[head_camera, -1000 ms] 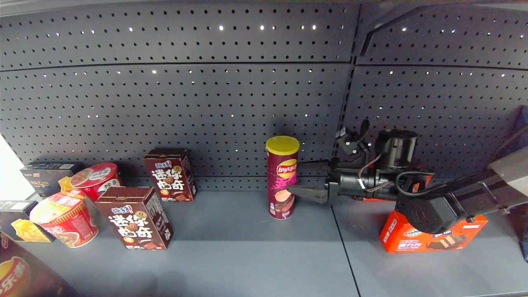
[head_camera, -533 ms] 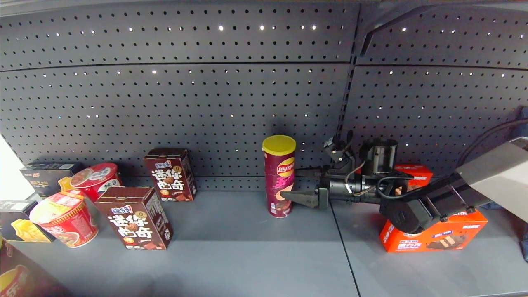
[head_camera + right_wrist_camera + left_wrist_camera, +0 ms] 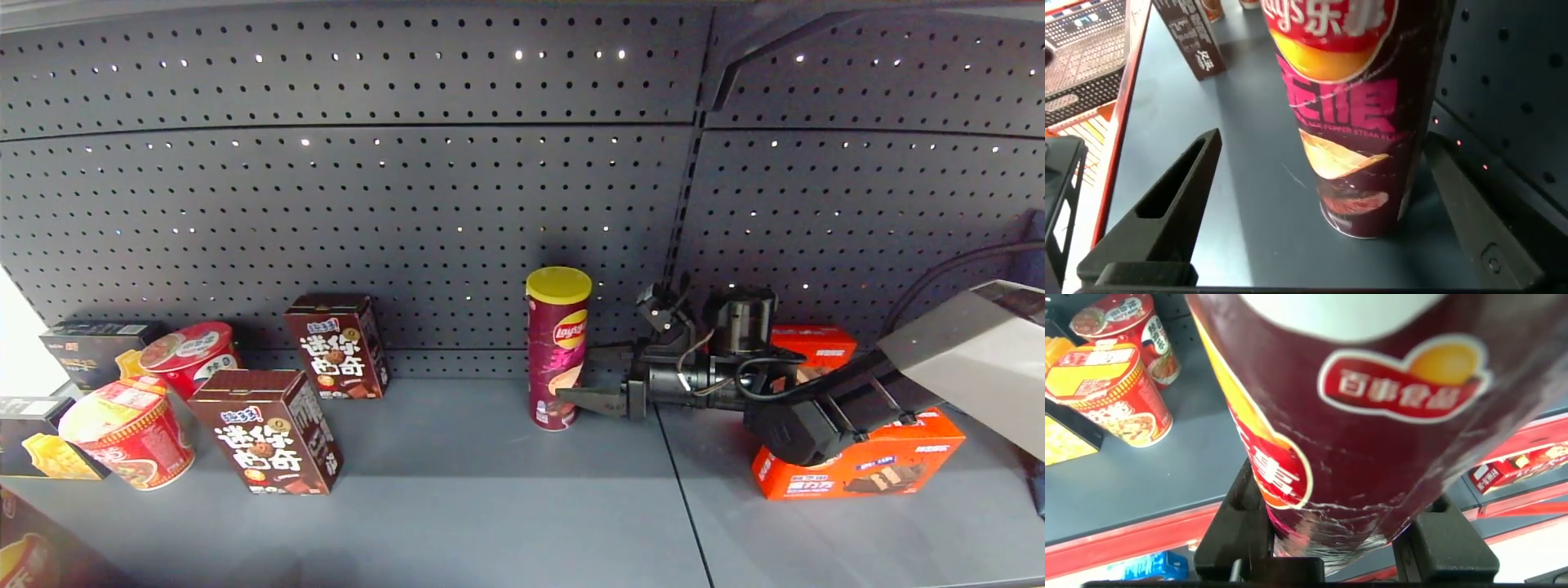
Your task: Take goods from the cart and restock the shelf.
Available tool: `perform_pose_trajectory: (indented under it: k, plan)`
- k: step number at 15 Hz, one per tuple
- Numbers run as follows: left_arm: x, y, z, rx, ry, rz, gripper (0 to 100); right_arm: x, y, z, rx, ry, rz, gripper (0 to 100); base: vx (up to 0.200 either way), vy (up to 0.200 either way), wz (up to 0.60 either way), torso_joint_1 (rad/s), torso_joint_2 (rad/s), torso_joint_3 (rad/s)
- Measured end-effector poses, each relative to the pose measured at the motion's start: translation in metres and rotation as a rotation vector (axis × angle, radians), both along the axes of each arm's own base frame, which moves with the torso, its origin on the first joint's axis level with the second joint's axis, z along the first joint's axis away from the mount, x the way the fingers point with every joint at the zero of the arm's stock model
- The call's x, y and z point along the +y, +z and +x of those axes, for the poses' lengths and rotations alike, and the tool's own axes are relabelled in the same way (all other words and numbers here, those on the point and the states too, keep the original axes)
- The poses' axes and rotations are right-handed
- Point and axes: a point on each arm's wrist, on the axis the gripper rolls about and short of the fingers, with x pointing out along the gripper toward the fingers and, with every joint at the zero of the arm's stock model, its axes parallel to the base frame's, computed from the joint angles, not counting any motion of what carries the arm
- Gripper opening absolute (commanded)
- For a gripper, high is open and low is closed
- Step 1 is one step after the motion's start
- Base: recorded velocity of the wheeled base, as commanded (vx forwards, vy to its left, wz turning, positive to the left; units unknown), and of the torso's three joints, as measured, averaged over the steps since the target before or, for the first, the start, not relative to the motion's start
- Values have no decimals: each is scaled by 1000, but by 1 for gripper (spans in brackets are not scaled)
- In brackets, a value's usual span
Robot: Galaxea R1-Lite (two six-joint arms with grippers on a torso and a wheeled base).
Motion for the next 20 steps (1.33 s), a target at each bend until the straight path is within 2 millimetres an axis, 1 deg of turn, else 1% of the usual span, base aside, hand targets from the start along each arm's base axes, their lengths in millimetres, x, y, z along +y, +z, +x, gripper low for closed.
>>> perform_pose_trajectory:
  k: [3,9,13,16,17,20]
  plan:
    - [0,-1,0,-1,0,2,0,3,-7,4,8,2,-4,100,0,0,0,0,0,0]
    - [0,-2,-1,1,8,4,0,19,-19,13,14,26,-6,100,0,0,0,0,0,0]
    - [0,-2,-1,2,9,4,0,22,-33,20,35,26,-16,100,0,0,0,0,0,0]
    - [0,-4,-1,8,8,5,0,25,-37,24,37,26,-15,100,0,0,0,0,0,0]
    - [0,-4,-1,9,8,6,0,26,-38,25,36,27,-13,0,0,0,0,0,0,0]
    - [0,-4,-1,8,10,6,0,29,-38,25,35,30,-12,0,0,0,0,0,0,0]
